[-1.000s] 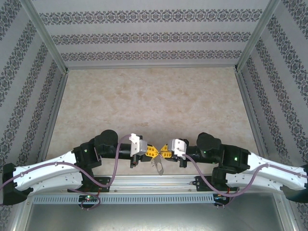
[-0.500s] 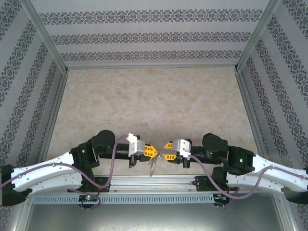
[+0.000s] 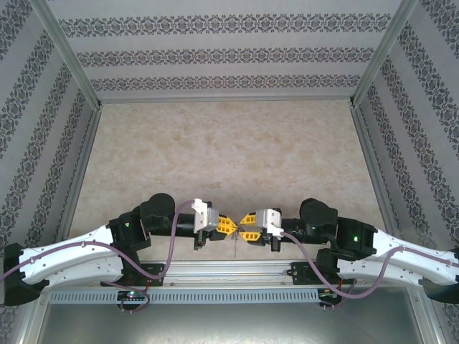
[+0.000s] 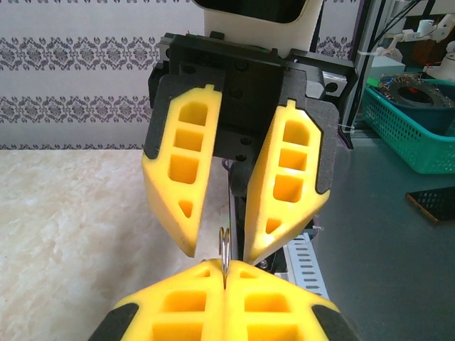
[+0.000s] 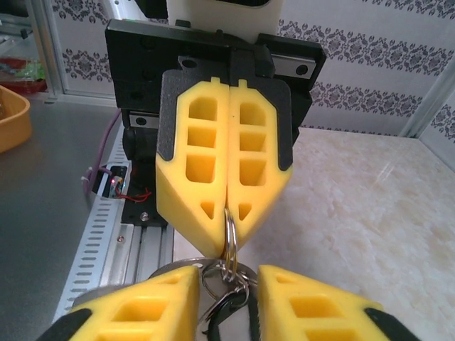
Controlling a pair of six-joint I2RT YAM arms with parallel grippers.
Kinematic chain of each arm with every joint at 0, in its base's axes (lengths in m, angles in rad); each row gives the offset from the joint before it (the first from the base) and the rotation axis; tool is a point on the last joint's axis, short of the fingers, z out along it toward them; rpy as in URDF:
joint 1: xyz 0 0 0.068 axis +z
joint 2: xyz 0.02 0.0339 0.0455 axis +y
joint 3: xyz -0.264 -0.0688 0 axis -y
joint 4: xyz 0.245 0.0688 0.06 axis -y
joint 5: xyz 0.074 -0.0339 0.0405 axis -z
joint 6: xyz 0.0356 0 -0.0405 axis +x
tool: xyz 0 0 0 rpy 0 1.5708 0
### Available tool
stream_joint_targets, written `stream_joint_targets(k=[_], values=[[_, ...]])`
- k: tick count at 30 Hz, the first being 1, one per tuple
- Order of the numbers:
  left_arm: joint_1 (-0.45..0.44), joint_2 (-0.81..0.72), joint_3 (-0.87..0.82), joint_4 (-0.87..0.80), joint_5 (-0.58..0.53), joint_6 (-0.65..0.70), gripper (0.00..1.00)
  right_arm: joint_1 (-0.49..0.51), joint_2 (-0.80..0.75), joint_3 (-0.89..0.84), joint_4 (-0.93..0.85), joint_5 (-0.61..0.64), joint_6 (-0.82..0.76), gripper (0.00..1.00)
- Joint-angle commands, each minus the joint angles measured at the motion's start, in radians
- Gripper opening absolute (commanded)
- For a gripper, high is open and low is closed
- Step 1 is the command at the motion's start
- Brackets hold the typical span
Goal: Put the keys on the keyring
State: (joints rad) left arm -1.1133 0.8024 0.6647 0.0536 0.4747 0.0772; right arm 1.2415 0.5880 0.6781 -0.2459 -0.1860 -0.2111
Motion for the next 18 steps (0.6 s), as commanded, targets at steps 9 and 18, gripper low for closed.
stream_joint_targets(k=[9,18], values=[[-0.006,-0.002,0.004,0.039,-0.008,0.009,0.0,0.013,0.013,-0.001,0.017,-0.009,-0.004,0.0],[-0.008,0.025,0.117,-0.29,-0.189,0.105,0.19,0.011,0.054,0.07,-0.171,0.136,-0.016,0.0]])
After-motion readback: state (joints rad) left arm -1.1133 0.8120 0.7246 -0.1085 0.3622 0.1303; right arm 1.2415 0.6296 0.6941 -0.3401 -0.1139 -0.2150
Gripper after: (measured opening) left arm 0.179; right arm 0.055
